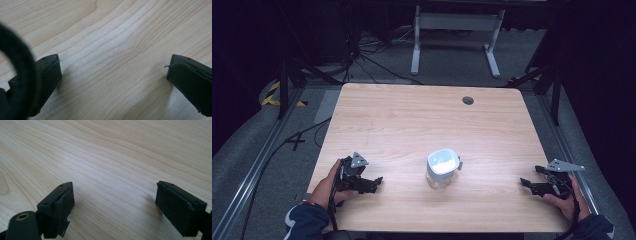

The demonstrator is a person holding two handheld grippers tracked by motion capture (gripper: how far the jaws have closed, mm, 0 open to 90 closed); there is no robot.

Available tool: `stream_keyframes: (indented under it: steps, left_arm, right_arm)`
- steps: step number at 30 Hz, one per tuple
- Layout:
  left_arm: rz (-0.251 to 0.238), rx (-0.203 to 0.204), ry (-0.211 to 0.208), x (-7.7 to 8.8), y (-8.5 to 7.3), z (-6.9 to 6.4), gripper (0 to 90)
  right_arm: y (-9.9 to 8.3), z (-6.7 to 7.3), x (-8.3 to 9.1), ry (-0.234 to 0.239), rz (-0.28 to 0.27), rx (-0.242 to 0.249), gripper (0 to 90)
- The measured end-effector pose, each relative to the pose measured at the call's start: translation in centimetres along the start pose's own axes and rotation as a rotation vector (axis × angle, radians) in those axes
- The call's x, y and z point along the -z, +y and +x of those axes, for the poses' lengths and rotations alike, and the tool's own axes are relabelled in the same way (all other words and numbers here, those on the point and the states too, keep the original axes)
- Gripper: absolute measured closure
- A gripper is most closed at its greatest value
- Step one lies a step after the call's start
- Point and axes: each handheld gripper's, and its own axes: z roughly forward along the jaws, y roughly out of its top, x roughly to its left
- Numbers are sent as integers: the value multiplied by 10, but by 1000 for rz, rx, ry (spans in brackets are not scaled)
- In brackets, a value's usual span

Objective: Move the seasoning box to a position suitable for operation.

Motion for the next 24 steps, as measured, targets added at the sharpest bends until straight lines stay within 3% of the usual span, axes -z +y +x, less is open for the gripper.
stream_keyframes:
  steps: [3,13,15,16,19,23,24]
  left_arm:
    - [-5,-23,-6,-5,6,-1,2]
    - [-13,-35,-27,-5,5,-3,16]
    - [-16,-54,-37,-5,5,-5,18]
    - [-8,-51,-39,-4,5,-6,22]
    - [-18,-63,-43,-4,4,-7,28]
    - [-18,-106,-81,-3,4,-7,61]
    - [-22,-118,-97,-4,4,-8,61]
  right_arm:
    - [0,0,0,2,1,-1,152]
    - [3,-1,1,9,17,16,182]
    - [6,1,4,-2,28,21,317]
    - [8,2,6,2,25,20,315]
    - [15,3,13,73,-40,21,413]
    - [35,12,19,98,-100,33,647]
    - [35,12,19,98,-100,33,647]
